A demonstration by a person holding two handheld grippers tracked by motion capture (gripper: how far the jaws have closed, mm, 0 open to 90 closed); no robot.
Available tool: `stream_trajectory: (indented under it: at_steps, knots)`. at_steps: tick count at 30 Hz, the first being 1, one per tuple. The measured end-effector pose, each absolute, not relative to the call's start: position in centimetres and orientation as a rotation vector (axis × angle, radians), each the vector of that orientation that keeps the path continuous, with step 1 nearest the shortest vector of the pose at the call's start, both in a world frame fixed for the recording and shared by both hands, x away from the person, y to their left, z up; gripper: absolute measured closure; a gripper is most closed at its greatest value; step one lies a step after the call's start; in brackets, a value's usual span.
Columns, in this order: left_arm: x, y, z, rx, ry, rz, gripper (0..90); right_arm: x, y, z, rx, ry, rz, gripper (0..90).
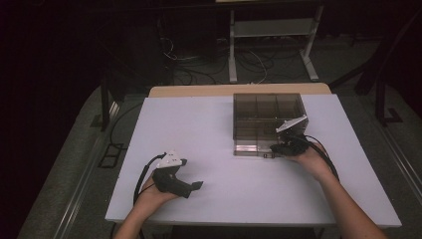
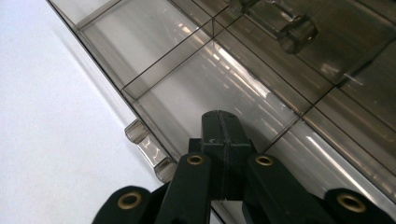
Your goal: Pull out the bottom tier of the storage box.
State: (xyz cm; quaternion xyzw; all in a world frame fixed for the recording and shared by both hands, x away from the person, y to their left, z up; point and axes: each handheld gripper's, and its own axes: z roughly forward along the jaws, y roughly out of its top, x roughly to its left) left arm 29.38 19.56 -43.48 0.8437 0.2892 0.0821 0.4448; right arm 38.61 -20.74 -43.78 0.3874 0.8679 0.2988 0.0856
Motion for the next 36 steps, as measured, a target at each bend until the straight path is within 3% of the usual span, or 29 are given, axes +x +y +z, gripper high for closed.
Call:
stream_trajectory:
  at_steps: [36]
  knots:
    - [29.2, 19.7, -43.4, 2.078, 0.722, 0.204, 0.0, 37.1, -20.8, -43.6, 1.134, 2.641, 0.87, 89.8]
